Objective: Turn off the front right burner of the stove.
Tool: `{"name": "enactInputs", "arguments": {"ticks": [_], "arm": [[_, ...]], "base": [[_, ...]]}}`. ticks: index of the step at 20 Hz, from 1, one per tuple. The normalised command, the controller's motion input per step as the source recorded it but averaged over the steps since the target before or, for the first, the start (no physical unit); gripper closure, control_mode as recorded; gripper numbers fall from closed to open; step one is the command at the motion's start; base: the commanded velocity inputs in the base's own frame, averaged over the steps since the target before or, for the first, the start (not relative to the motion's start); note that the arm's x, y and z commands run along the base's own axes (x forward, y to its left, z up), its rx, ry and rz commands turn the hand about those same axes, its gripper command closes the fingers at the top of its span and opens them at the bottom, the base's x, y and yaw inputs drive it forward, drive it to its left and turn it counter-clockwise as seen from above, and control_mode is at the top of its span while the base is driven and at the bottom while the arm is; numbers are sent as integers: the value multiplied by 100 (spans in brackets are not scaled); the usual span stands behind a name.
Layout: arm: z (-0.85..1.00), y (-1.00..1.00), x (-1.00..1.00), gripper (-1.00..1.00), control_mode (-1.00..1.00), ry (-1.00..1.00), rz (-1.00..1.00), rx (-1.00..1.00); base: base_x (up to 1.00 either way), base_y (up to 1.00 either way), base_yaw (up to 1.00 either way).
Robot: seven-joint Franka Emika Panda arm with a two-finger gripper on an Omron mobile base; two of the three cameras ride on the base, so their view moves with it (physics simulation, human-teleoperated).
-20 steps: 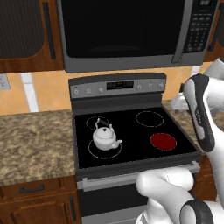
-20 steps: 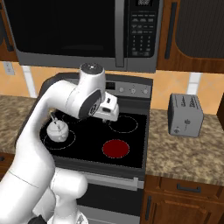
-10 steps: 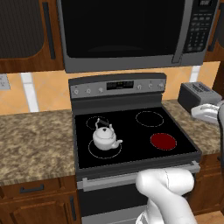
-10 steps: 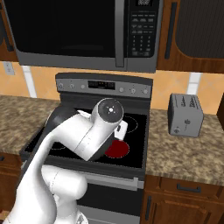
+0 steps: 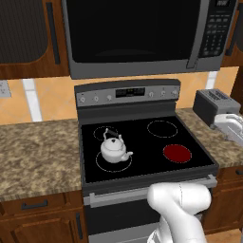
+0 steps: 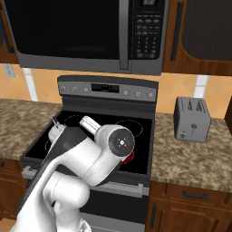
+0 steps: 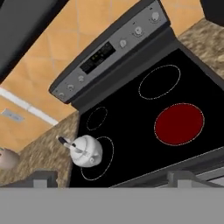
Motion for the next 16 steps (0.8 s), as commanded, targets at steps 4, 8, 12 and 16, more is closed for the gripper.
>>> {"name": "enactInputs", "arguments": {"ticks": [4,8,12,16], "arm": [[1,-23,3,-100,-100,1,-17,30],[4,-28,19,-100,-100,0,-13,23],[0,-30,53,-100,-100,1,-7,13],[0,-34,71,-100,-100,4,-1,5]], "base": [[0,0,0],[0,0,0],[0,0,0],[0,0,0]]}}
